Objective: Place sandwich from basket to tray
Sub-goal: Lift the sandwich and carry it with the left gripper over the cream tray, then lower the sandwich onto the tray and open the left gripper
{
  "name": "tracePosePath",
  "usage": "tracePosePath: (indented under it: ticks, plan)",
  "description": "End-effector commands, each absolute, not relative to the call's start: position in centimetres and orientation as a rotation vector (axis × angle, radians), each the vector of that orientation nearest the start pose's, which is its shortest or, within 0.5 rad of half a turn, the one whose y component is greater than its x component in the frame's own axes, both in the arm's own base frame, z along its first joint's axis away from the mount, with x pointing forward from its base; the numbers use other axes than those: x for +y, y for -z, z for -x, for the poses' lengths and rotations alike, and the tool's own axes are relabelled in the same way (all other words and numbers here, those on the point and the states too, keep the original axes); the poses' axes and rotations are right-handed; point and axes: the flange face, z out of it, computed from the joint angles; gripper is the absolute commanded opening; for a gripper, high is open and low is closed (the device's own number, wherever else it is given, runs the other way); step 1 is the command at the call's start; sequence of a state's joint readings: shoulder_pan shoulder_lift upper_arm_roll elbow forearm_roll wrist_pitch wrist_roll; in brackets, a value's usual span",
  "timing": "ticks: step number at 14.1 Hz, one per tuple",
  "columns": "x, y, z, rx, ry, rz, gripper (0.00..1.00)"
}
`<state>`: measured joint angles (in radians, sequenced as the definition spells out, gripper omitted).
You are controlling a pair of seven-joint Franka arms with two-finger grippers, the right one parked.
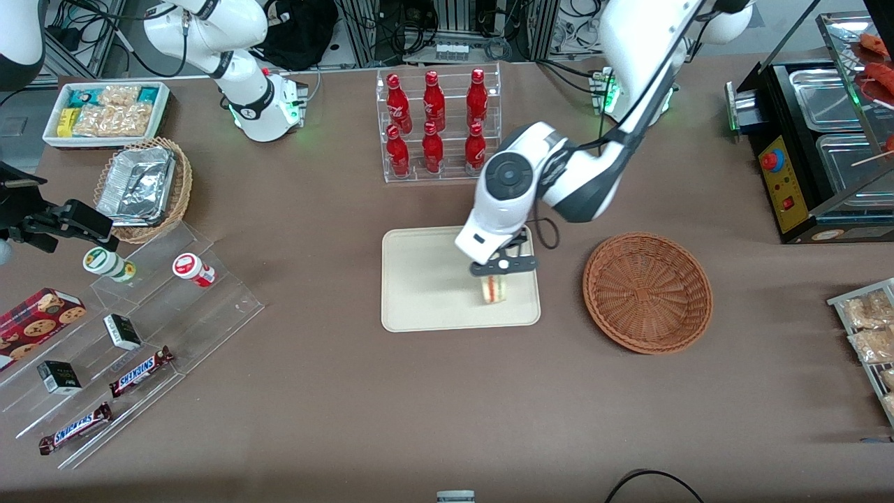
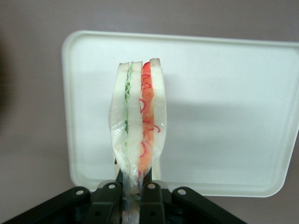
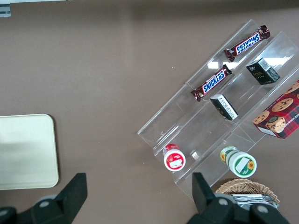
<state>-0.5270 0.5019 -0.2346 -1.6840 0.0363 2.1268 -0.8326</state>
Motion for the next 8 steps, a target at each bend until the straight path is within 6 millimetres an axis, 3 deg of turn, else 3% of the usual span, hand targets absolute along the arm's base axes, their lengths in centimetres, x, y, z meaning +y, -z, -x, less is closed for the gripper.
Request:
tracePosePath:
  ticks: [1, 5, 8]
  plan:
    - [-47.1, -29.5, -49.1, -0.076, -0.113, 3.178, 0.1]
    - [-49.3, -26.0, -47.6, -0.031, -0.112, 3.201, 0.1]
    - [-49.7, -25.0, -47.1, -0.047, -0.131, 3.189, 0.13]
